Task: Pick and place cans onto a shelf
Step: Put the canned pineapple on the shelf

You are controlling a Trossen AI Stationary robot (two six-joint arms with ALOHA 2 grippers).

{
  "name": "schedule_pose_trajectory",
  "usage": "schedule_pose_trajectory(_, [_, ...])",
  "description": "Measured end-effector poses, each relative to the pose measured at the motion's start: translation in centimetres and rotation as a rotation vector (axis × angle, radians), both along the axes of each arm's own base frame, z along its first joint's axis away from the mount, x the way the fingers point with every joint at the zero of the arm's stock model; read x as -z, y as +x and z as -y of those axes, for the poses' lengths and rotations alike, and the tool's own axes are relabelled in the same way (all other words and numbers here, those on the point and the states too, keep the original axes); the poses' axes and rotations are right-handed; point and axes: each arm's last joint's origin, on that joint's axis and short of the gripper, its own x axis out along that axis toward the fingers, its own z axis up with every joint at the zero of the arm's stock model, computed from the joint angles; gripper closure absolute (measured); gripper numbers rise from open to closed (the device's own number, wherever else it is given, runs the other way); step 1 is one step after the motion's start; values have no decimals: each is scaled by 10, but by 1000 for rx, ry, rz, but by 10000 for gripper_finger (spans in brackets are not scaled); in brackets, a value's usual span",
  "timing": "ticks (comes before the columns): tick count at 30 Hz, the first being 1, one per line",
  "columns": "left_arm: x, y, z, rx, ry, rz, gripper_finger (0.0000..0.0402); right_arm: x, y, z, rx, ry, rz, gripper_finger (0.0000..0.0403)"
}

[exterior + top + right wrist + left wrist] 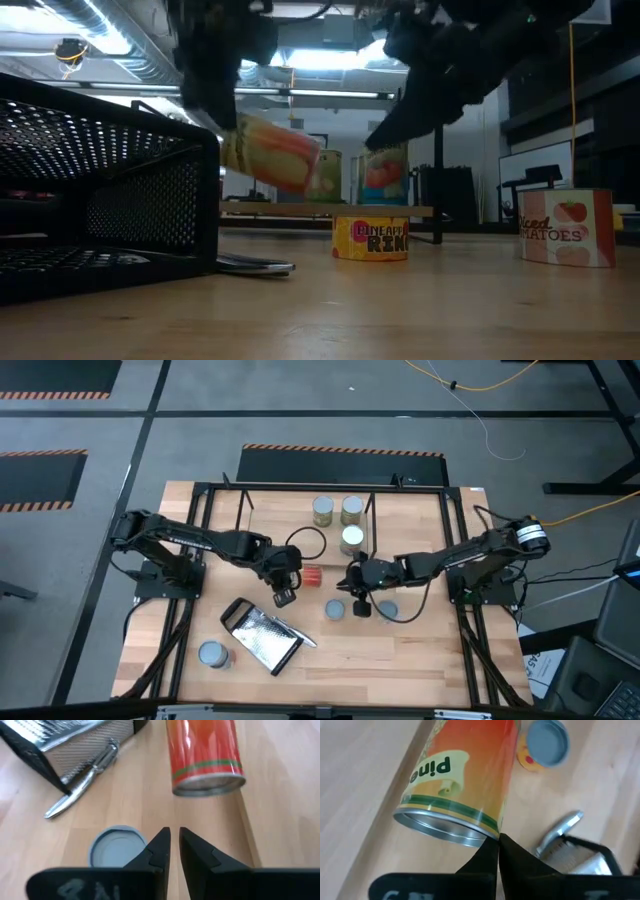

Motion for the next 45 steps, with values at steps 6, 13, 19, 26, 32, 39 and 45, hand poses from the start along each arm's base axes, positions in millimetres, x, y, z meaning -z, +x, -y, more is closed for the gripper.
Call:
schedule_pose_trajectory(6, [-37, -8, 3, 48, -111, -108, 401, -17, -8, 1, -33, -34, 40, 357])
schedule_pose_trajectory(13, [-66, -20, 5, -15, -245, -226, 401, -28, -21, 3, -43, -48, 7, 357])
schedule_pose_trajectory(19, [-60, -31, 7, -110, -348, -423, 401, -38, -30, 5, -42, -49, 7, 357])
schedule_pose_trajectory(26, [-44, -24, -2, -172, -398, -566, 401, -42, -31, 5, -54, -66, 25, 357])
schedule_pose_trajectory(32, [-16, -9, -16, -157, -404, -701, 401, -41, -31, 5, -54, -67, 18, 357])
schedule_pose_trajectory(39, [10, 2, -30, -165, -415, -818, 401, -41, -31, 5, -54, -68, 20, 357])
schedule_pose_trajectory(45, [16, 4, -35, -189, -412, -852, 401, -41, -31, 5, -55, -69, 26, 357])
